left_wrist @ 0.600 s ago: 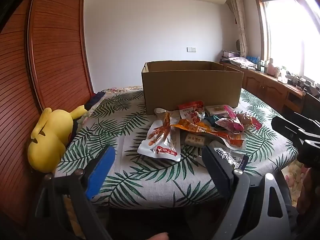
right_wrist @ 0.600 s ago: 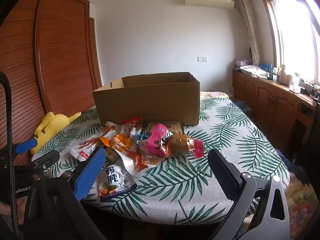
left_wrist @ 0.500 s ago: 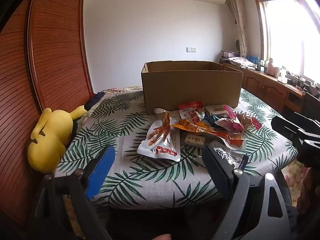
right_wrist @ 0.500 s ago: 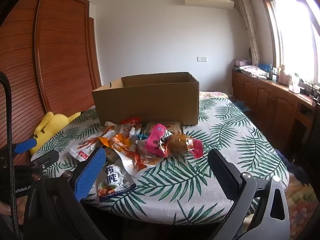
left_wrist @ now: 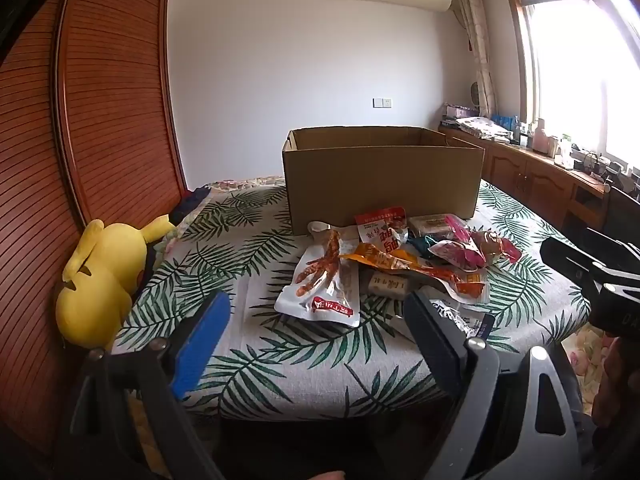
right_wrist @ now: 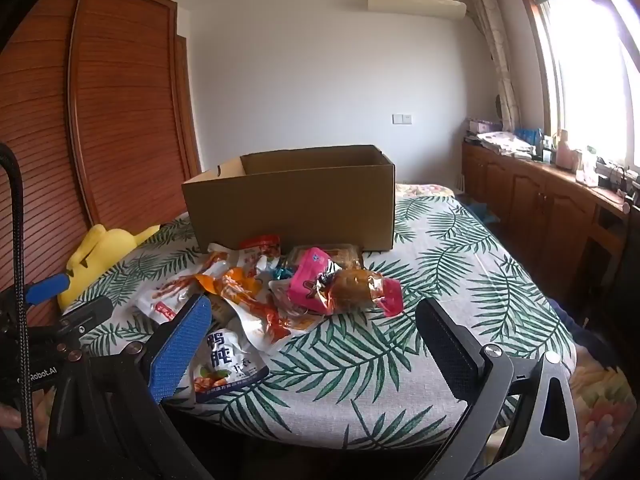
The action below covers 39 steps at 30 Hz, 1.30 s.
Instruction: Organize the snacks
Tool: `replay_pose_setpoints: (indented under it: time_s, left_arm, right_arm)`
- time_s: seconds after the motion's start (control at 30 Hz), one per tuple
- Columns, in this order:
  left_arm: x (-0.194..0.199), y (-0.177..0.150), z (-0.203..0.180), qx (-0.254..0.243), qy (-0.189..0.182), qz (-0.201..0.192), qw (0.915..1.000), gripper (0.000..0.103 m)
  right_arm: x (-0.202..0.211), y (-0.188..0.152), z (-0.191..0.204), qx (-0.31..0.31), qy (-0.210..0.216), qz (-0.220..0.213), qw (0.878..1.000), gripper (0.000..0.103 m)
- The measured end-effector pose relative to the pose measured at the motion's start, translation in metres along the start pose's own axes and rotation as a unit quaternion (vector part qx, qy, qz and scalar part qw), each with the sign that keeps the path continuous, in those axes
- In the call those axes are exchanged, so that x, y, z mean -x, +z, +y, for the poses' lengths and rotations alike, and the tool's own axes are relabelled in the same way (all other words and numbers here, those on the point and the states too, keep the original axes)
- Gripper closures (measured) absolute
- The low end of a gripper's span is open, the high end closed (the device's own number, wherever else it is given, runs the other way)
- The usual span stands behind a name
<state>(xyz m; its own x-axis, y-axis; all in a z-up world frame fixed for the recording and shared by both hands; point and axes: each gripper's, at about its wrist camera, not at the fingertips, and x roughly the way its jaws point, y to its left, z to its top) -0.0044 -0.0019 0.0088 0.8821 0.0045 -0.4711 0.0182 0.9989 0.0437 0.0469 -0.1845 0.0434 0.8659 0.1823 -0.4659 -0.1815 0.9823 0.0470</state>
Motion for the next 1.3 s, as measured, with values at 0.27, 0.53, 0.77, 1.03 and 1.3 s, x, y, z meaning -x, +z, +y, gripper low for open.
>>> replay_pose_setpoints:
  time_s: [0.27, 0.53, 0.77, 1.03, 1.3]
  left_arm:
    - [-0.0012, -0.0002, 0.0024, 0.001, 0.0, -0.002, 1.0, 0.014]
    - [-0.0003, 0.0, 0.0022, 0.002, 0.001, -0.004, 1.0, 0.014]
    - [0.0003, 0.0002, 0.0026, 0.002, 0.001, -0.005, 1.0, 0.014]
    - [0.0031, 0.0016, 0.0032, 0.003, 0.002, -0.009, 1.0, 0.014]
    - [0.0046, 0.0024, 0.0029, 0.003, 0.003, -0.01, 0.9999, 0.014]
  right_arm:
    - [0.0007, -0.0003, 0.0003, 0.001, -0.002, 0.002, 1.0, 0.0]
    - [0.0006, -0.0017, 0.0001, 0.002, -0.007, 0.001, 1.0, 0.0]
    - [0.0008, -0.0036, -0.0009, 0.001, -0.007, 0.001, 1.0, 0.0]
    - [0.0015, -0.0043, -0.0016, 0.001, -0.008, 0.0, 1.0, 0.0]
    - [0.0025, -0.0039, -0.0015, 0.001, -0.009, -0.002, 1.0, 0.0]
